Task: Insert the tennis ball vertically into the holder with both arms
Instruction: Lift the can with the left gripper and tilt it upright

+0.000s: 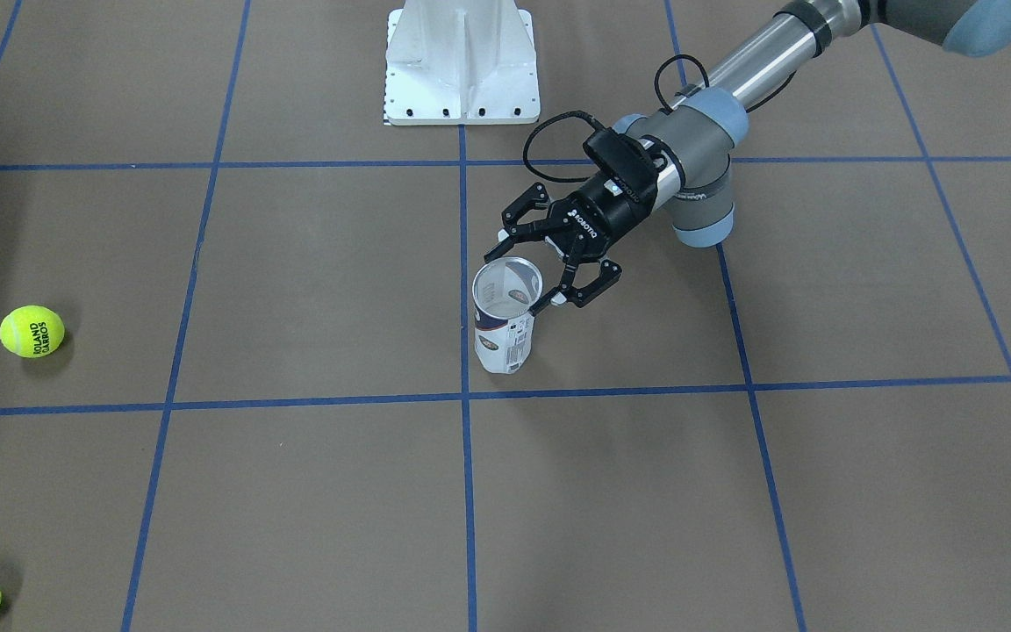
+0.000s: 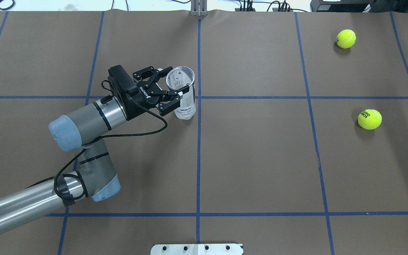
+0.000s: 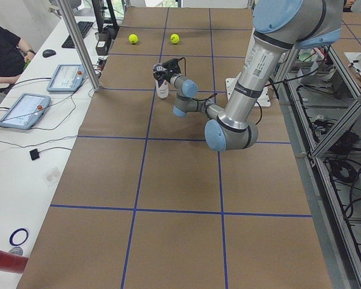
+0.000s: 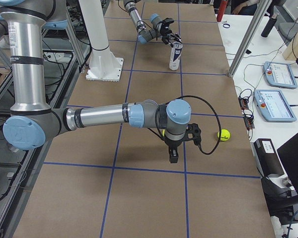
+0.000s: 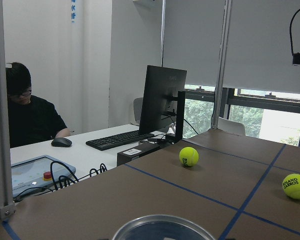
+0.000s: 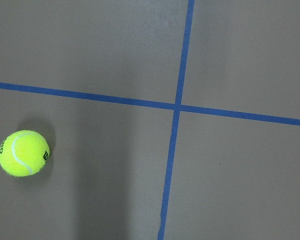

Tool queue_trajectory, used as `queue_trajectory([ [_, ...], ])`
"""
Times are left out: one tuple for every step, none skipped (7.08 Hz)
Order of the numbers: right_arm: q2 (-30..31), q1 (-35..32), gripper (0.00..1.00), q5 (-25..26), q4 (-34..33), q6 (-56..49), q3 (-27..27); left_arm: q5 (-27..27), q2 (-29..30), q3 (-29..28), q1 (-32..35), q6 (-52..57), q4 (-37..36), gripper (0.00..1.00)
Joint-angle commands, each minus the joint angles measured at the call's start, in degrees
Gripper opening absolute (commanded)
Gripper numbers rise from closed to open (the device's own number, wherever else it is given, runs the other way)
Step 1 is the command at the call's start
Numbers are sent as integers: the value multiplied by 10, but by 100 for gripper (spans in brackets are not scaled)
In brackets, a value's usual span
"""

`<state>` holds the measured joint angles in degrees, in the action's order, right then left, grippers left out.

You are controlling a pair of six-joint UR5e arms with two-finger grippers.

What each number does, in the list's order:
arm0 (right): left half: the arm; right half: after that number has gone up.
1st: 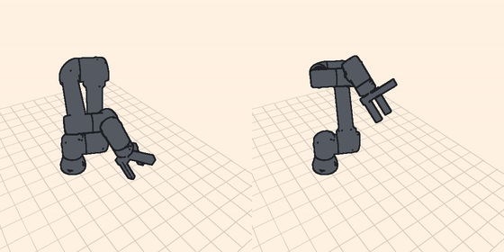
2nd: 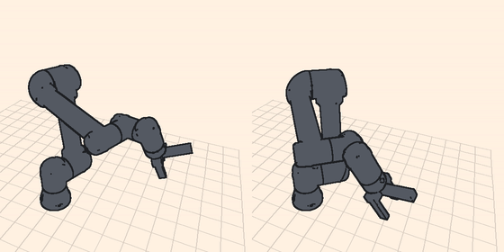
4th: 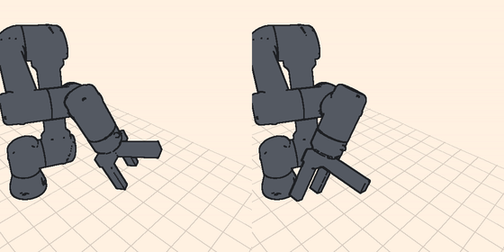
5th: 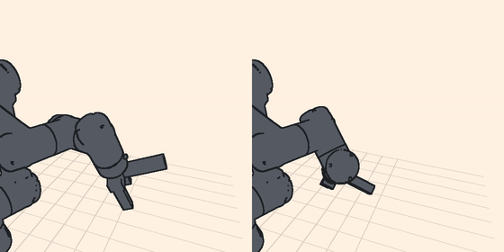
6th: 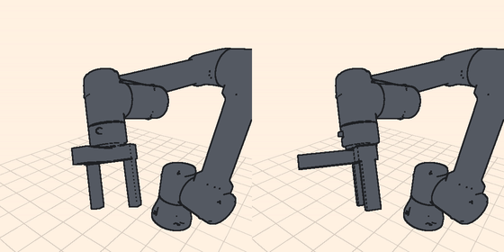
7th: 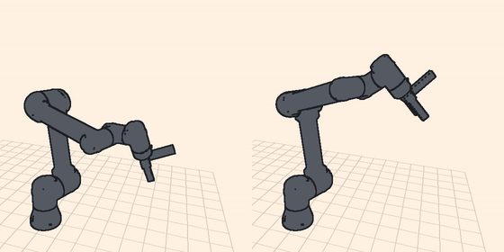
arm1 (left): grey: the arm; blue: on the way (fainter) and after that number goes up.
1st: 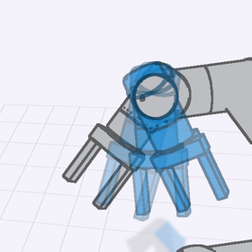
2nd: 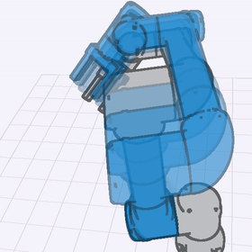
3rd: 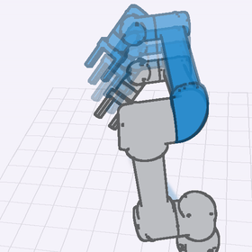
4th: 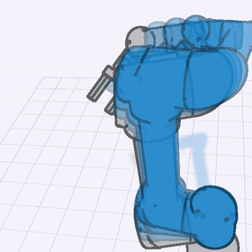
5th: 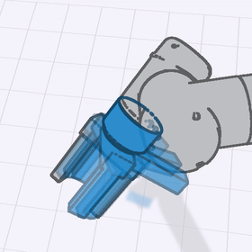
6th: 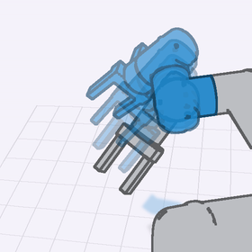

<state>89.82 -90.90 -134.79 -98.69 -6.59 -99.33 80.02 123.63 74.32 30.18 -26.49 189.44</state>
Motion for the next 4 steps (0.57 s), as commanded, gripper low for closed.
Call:
queue_trajectory([
  [0,0,100,0,1,0,-1,0,5,1,0,-1,0,98],
  [0,0,100,0,1,0,-2,0,2,1,0,0,-1,99],
  [0,0,100,1,1,1,-4,0,2,1,0,-1,-1,99],
  [0,0,100,1,1,1,-3,0,2,1,0,-2,-1,99],
])
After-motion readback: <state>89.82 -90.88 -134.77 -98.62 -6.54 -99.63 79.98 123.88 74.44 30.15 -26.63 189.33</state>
